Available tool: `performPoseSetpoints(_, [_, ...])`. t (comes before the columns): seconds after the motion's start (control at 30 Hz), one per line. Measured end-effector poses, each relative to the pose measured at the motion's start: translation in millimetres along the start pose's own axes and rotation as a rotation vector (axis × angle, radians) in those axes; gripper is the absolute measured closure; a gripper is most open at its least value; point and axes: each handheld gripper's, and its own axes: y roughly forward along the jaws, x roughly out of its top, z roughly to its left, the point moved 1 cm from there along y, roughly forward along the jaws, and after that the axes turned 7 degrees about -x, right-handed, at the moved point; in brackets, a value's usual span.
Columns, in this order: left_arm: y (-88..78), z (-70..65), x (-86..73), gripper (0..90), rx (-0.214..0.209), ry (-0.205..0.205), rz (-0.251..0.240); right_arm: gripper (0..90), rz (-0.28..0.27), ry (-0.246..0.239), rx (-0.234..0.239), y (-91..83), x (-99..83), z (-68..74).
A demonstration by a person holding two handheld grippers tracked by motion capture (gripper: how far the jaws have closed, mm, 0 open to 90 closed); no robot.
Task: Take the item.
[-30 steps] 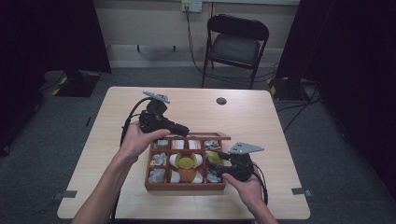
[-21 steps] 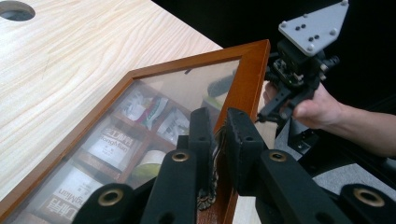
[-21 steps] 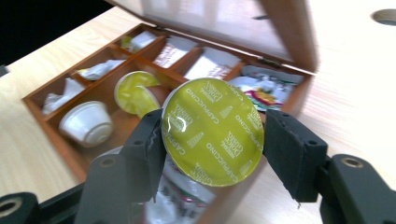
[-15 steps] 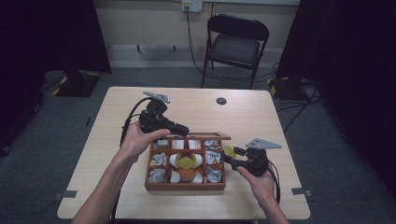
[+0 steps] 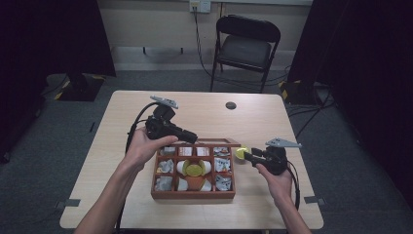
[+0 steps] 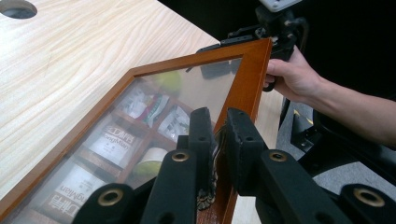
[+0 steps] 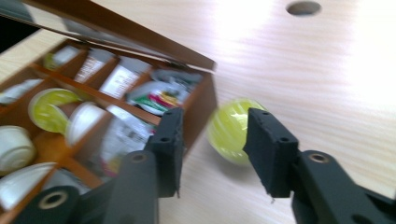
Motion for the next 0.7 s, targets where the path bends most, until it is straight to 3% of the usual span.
performPoseSetpoints(0.2, [0.6, -1.2, -0.1, 81.2, 0.009, 0.002, 0.014, 52.0, 0.014, 0.035, -0.035, 5.3, -10.2, -14.5])
performPoseSetpoints(0.7, [3.1, -4.6, -1.8, 81.1, 0.018, -0.005, 0.048, 46.0, 0.034, 0.021, -0.037, 2.4, -12.1, -16.4])
